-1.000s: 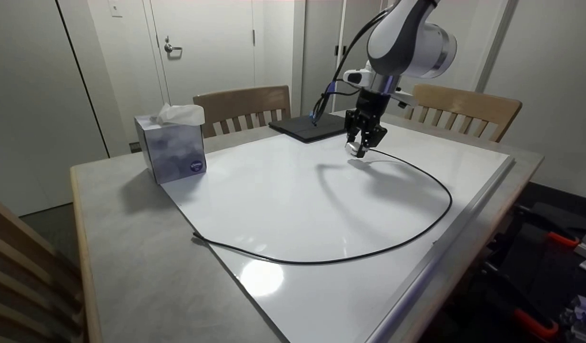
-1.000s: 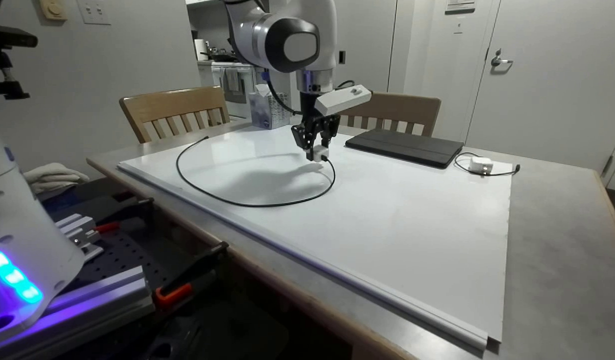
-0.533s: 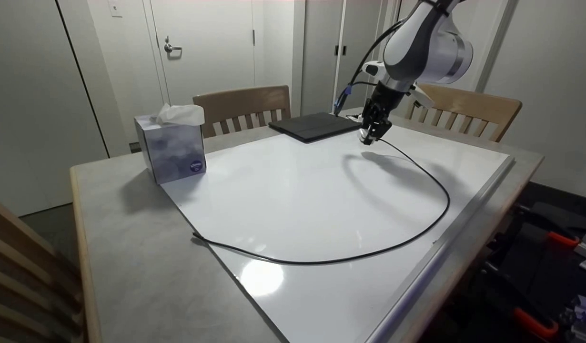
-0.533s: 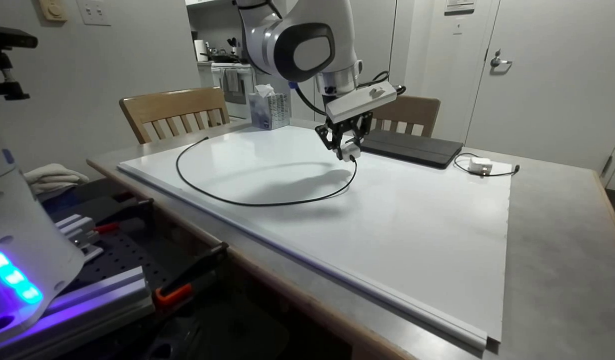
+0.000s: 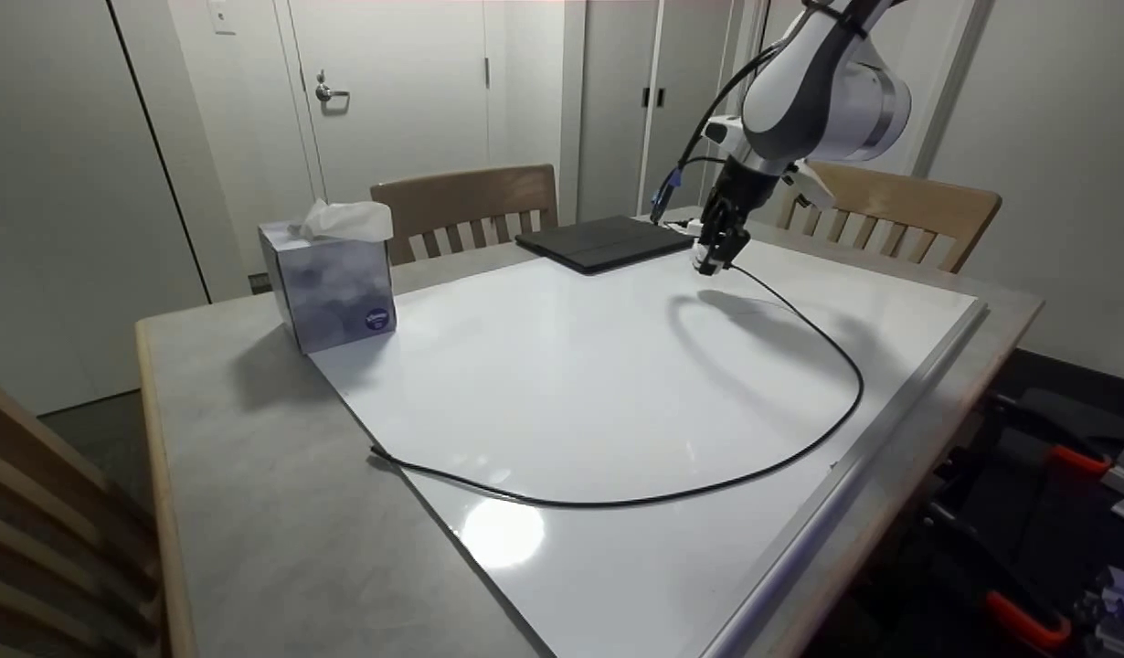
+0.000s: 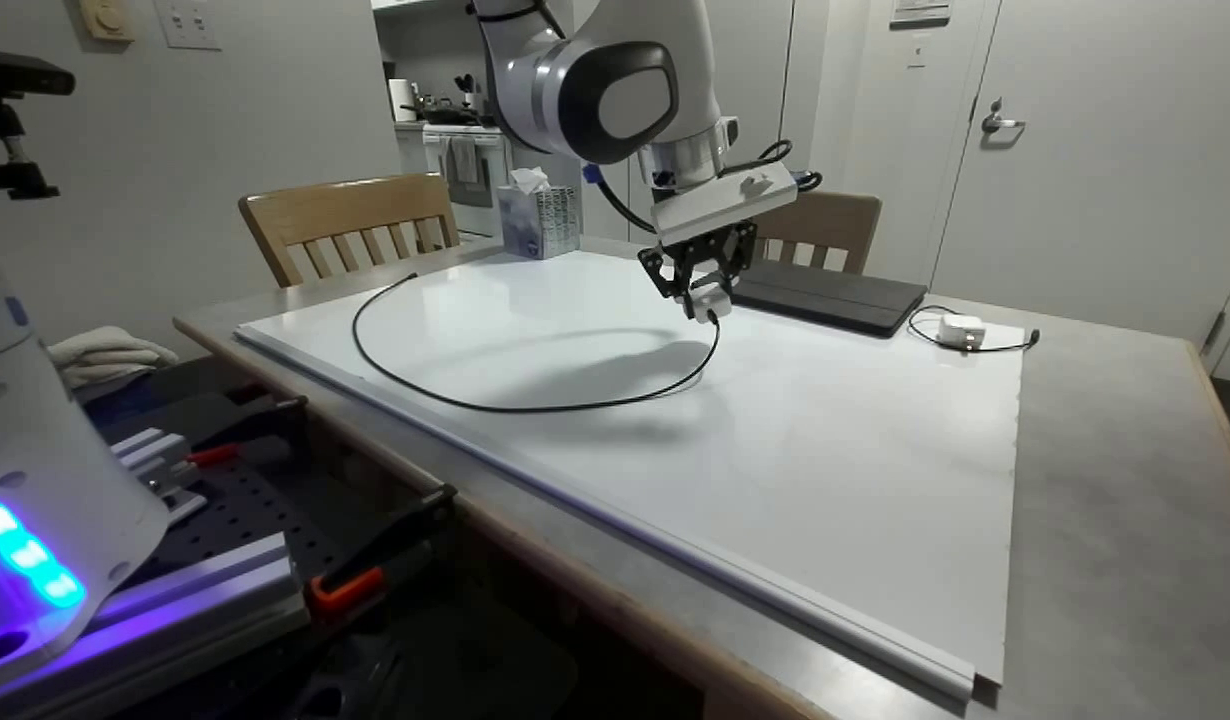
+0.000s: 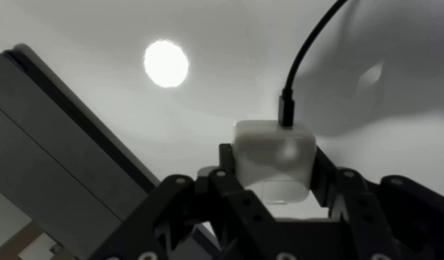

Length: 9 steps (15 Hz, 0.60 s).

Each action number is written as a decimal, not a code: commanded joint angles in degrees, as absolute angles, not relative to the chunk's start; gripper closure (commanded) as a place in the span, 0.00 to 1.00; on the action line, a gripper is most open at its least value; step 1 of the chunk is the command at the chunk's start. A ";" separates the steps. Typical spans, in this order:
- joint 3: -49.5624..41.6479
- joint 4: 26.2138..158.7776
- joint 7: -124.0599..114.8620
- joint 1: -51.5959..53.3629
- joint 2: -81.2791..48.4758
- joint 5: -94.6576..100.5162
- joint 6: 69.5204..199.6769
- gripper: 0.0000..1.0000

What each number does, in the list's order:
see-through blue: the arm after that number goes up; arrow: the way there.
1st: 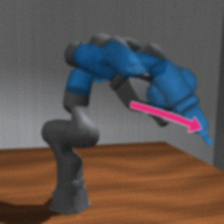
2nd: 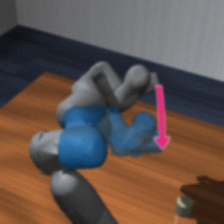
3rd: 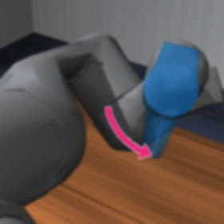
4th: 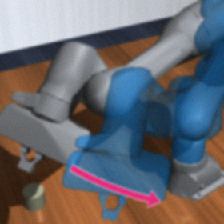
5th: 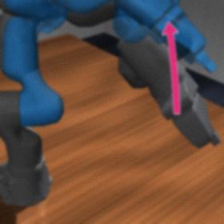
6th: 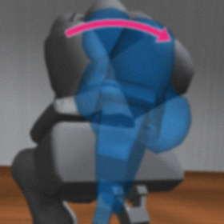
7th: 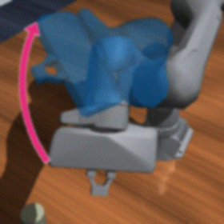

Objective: Unwind the black charging cable

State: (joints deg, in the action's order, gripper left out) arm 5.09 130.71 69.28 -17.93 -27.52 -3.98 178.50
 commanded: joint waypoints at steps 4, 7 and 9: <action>-9.11 125.13 45.73 -12.30 -29.31 2.57 176.35 0.74; -8.78 126.20 40.49 -14.57 -27.94 6.65 176.26 0.74; -9.24 125.79 38.66 -15.25 -28.03 8.81 175.98 0.49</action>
State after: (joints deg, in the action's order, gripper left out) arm -10.07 125.81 41.59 -14.01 -28.20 5.28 176.09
